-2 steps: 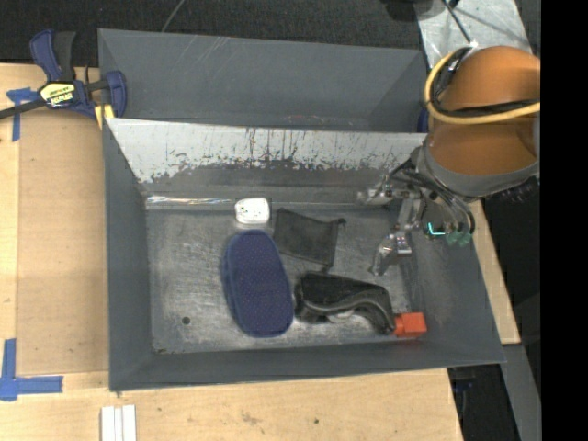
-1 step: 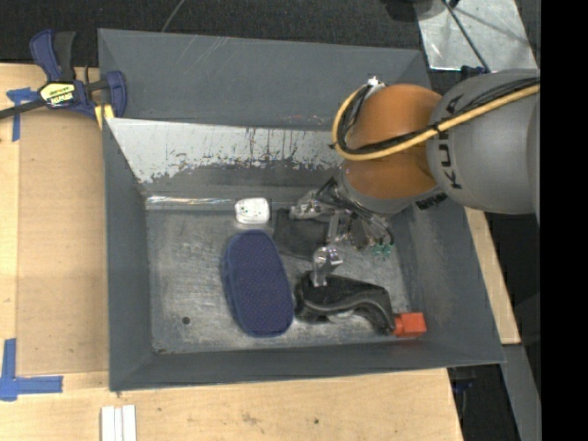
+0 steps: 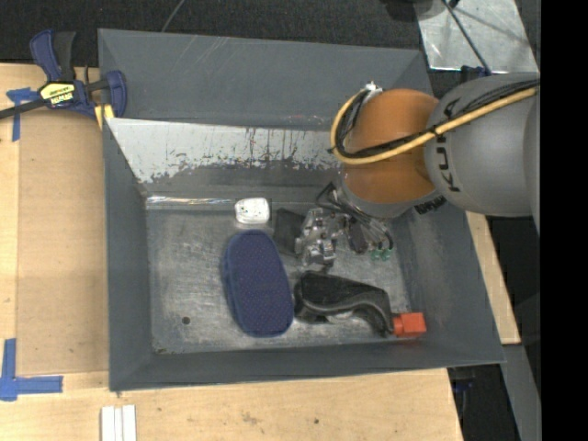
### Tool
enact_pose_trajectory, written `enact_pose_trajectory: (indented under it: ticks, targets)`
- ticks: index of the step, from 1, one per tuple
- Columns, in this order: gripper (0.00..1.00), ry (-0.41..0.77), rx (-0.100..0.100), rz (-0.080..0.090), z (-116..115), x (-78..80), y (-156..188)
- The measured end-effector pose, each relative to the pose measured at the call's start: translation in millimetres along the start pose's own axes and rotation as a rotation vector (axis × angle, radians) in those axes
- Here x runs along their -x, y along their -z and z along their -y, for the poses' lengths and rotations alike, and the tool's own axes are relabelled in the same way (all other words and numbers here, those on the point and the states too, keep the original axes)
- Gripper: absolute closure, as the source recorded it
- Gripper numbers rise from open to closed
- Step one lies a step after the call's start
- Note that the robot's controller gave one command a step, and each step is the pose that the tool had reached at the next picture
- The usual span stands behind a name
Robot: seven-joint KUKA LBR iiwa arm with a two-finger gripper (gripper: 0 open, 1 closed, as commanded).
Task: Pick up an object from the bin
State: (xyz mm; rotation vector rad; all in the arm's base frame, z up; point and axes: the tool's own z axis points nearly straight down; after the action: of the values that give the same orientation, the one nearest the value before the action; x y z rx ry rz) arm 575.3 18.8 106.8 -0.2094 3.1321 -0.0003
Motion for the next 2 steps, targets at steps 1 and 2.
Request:
enact_pose_trajectory:
  ticks: [1, 2]
  targets:
    - [0.00, 0.000, 0.001, 0.007, -0.7, 1.7, 1.4]
    - [0.00, -0.316, 0.005, -0.008, 33.8, 43.1, -31.6]
